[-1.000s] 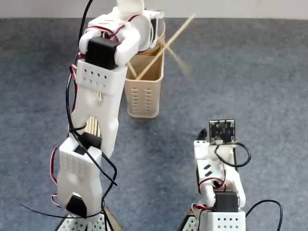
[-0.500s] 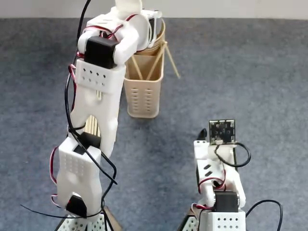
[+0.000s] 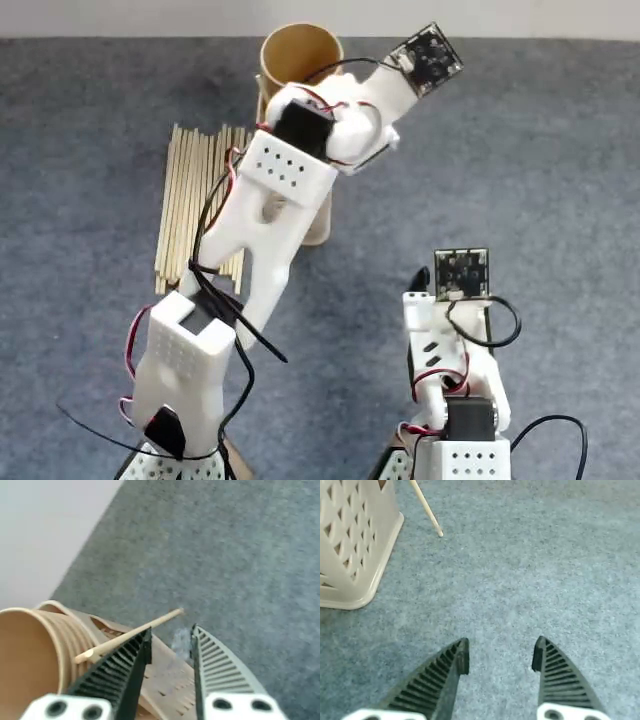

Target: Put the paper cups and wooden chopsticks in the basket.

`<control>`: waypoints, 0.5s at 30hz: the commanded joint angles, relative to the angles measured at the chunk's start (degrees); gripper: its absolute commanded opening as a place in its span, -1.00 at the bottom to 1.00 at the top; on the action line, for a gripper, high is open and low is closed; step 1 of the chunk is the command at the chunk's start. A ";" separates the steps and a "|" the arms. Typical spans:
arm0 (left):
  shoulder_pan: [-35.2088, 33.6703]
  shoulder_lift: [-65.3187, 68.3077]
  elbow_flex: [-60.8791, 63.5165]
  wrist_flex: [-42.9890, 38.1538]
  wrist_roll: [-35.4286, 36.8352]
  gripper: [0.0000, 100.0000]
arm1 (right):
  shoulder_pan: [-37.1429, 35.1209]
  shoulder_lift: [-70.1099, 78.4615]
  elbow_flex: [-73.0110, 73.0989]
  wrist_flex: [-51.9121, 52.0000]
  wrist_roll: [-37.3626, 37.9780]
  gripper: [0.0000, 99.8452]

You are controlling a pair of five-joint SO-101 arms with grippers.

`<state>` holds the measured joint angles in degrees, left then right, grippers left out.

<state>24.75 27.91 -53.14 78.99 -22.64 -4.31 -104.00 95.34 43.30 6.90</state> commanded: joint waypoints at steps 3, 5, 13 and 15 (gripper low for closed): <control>-11.21 -6.73 -6.64 -0.53 8.79 -0.69 | 0.48 -1.01 7.43 0.04 0.79 -0.57; -18.42 -10.07 -8.66 0.09 16.62 -0.69 | 0.48 -1.01 7.43 0.04 0.79 -0.57; -37.93 -9.36 4.09 18.64 17.58 -0.69 | 0.48 -1.01 7.43 0.13 0.79 -0.57; -40.40 -6.55 8.84 18.46 15.12 -0.69 | 0.48 -1.01 7.43 0.22 0.79 -0.57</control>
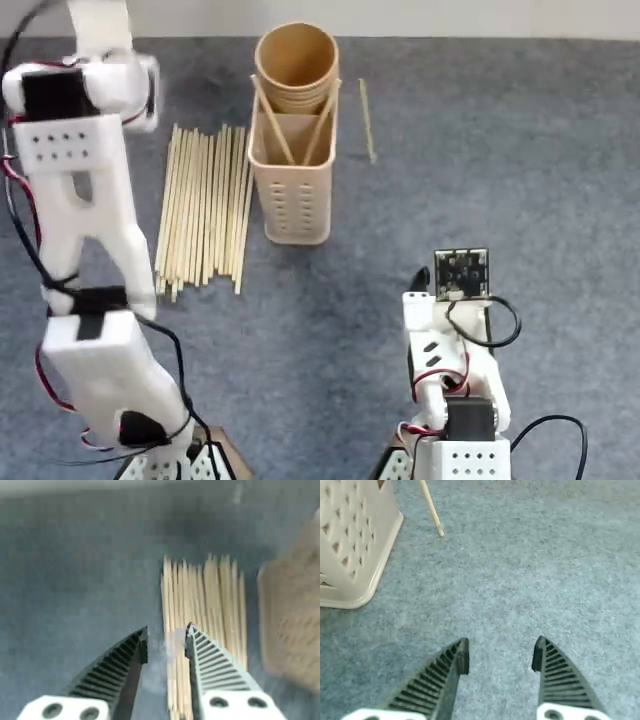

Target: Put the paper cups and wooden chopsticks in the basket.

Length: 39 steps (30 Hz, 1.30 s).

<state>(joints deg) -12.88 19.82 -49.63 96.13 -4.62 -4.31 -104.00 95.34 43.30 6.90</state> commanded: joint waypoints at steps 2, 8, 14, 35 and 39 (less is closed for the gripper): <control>-4.35 4.62 6.73 0.44 -3.43 -0.68 | 0.48 -1.01 7.43 0.22 0.79 -0.57; -4.88 16.13 6.73 -3.08 -3.43 -0.68 | 0.48 -1.01 7.52 0.22 0.79 -0.57; -5.23 25.19 6.64 -7.47 -5.19 -0.68 | 0.48 -1.01 7.60 0.13 0.79 -0.57; -5.23 35.21 4.97 -8.00 -6.86 -0.89 | 0.48 -1.01 7.43 0.13 0.79 -0.57; -4.88 33.10 -3.30 -5.19 -7.65 -1.00 | 0.48 -1.01 7.43 0.13 0.79 -0.57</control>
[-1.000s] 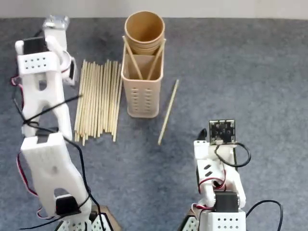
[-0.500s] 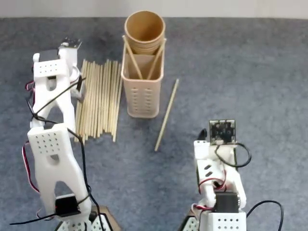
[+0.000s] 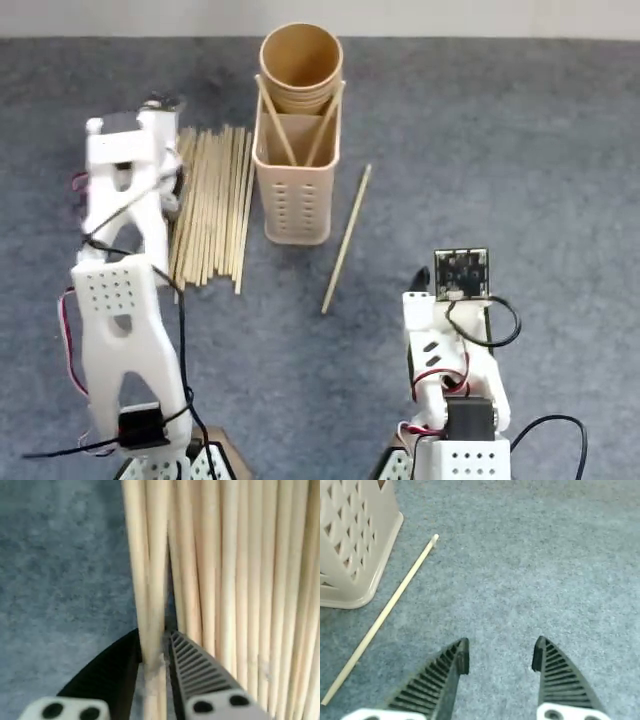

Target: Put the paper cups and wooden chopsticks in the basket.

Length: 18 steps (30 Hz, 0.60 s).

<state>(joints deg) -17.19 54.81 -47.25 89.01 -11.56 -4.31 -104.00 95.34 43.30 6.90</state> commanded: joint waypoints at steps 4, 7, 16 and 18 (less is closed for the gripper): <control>1.45 -5.41 -18.07 10.73 -0.62 -0.99 | 0.48 -1.01 7.52 0.13 0.79 -0.57; 3.12 -9.89 -23.43 12.57 -0.44 -0.99 | 0.48 -1.01 7.52 0.13 0.79 -0.57; 10.59 -31.69 -20.00 12.48 1.85 -0.99 | 0.48 -1.01 7.60 0.04 0.79 -0.57; 11.30 -35.03 -18.59 12.22 1.93 -0.99 | 0.48 -1.01 7.60 0.04 0.79 -0.57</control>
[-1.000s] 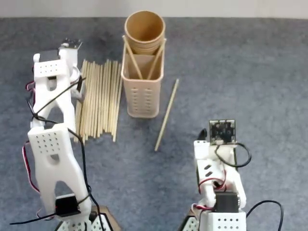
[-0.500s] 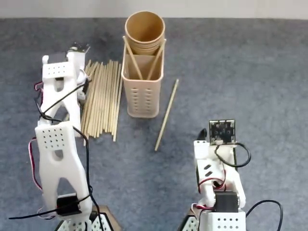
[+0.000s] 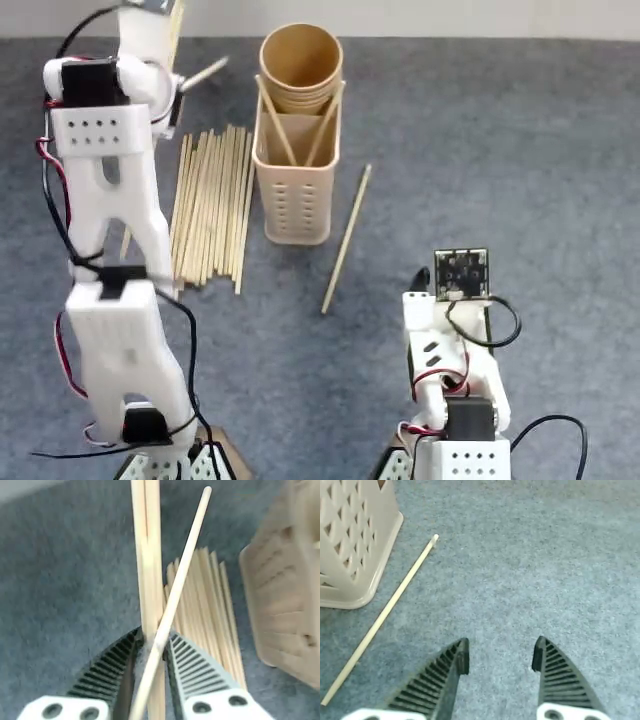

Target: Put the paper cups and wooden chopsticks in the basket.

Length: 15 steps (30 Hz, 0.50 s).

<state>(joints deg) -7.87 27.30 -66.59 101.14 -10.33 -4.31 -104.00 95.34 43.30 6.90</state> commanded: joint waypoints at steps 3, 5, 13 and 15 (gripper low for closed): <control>1.98 -9.98 0.92 0.09 2.55 -0.99 | 0.48 -1.01 7.60 0.04 0.79 -0.57; 2.15 -10.86 0.57 -0.79 3.25 -0.99 | 0.48 -1.01 7.60 0.04 0.79 -0.57; 10.07 -13.76 -12.09 -4.75 8.09 -0.99 | 0.48 -1.01 7.60 0.04 0.79 -0.57; 12.79 -15.52 -18.15 -3.52 8.00 -0.99 | 0.48 -1.01 7.60 0.04 0.79 -0.57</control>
<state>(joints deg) 0.75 16.31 -76.35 97.80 -3.12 -4.31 -104.00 95.34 43.30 6.90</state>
